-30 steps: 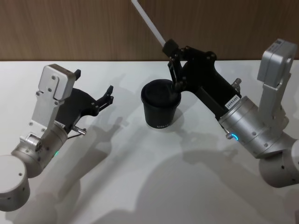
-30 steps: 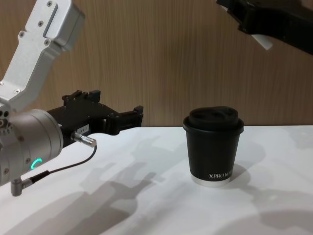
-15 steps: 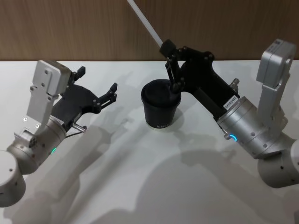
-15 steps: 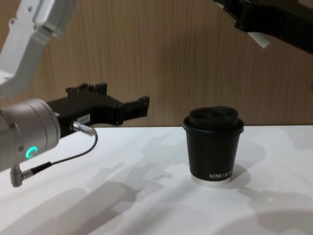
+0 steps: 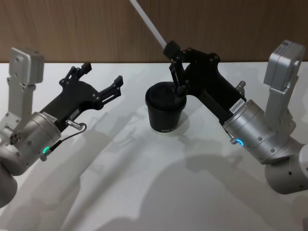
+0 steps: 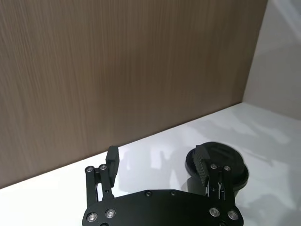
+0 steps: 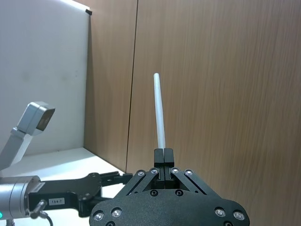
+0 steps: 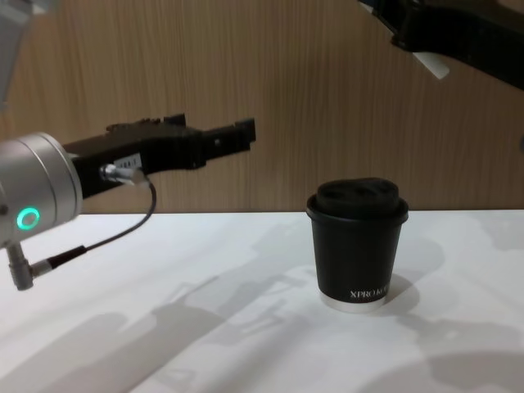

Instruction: Pick up the straw with one hand, pass it to the other hand, and insert it into the cup.

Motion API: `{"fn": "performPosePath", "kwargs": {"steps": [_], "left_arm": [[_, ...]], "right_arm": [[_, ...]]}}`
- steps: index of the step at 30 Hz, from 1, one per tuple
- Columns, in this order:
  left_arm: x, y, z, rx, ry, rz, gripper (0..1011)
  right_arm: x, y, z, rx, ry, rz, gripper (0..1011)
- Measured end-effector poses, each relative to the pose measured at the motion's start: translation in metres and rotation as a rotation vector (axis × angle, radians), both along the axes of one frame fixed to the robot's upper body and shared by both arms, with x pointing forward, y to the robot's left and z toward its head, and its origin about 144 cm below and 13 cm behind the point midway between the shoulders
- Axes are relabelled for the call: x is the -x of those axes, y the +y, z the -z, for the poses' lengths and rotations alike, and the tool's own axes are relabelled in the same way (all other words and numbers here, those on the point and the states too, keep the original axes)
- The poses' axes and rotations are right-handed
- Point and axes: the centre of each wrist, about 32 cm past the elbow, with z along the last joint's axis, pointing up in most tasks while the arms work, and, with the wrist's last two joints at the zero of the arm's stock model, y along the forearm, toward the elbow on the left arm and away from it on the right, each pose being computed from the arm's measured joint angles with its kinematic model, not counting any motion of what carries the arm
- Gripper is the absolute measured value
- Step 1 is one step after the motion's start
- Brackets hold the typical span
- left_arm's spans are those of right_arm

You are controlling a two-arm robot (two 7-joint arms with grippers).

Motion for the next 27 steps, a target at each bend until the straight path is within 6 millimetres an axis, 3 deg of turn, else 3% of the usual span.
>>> {"fn": "performPosePath", "kwargs": {"steps": [27], "left_arm": [[-0.003,0.013,-0.017,0.408,0.096,0.267,1002]], "right_arm": [[0.000,0.000,0.000,0.000,0.000,-0.001,5]]}}
